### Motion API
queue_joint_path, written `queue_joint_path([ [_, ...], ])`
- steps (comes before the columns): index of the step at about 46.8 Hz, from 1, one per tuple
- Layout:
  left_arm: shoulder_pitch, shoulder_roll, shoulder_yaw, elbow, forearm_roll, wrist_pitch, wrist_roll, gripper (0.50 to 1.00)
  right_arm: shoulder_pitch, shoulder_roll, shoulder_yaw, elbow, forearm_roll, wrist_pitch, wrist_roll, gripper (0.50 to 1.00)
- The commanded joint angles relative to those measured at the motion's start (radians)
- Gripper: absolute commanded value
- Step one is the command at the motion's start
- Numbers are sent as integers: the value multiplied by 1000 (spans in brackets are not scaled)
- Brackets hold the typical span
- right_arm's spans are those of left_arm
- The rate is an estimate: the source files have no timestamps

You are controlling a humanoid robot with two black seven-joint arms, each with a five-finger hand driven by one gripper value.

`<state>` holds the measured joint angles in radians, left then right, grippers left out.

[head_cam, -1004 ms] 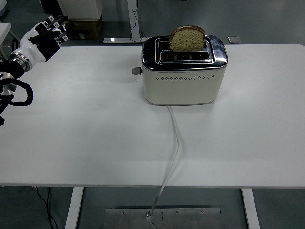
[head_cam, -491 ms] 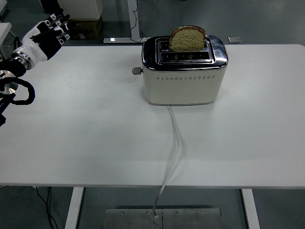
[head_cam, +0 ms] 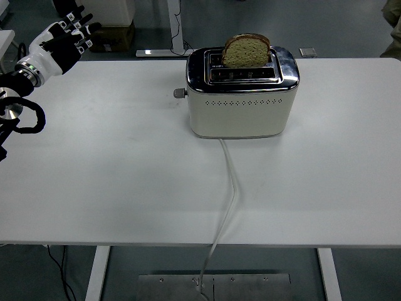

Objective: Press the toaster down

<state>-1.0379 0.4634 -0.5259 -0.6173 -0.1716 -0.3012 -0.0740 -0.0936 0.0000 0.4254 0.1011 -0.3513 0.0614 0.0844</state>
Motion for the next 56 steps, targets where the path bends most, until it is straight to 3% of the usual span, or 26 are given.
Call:
queue_joint_path([
  [1, -11, 1, 1, -6, 0, 1, 3, 1000, 0, 0, -1, 0, 0, 0, 0, 1000],
  [5, -28, 14, 3, -35, 1, -2, 5, 1000, 0, 0, -1, 0, 0, 0, 0, 1000],
  [10, -37, 66, 4, -156, 90, -7, 17, 1000, 0, 0, -1, 0, 0, 0, 0, 1000],
  [19, -34, 156, 6, -390, 504, -25, 20, 1000, 0, 0, -1, -1, 0, 0, 0, 1000],
  [25, -36, 213, 35, -490, 819, -108, 57, 1000, 0, 0, -1, 0, 0, 0, 0, 1000],
  [33, -50, 238, 49, -501, 980, -147, 131, 1000, 2, 0, -1, 0, 0, 0, 0, 998],
  [38, -74, 262, 90, -499, 1043, -202, 131, 1000, 2, 0, -1, 0, 0, 0, 0, 998],
  [51, -83, 248, 141, -490, 1206, -203, 131, 1000, 5, 0, -1, 0, 0, 0, 0, 998],
  [56, -108, 192, 142, -454, 1210, -200, 131, 1000, 5, 0, -1, 0, 0, 0, 0, 998],
])
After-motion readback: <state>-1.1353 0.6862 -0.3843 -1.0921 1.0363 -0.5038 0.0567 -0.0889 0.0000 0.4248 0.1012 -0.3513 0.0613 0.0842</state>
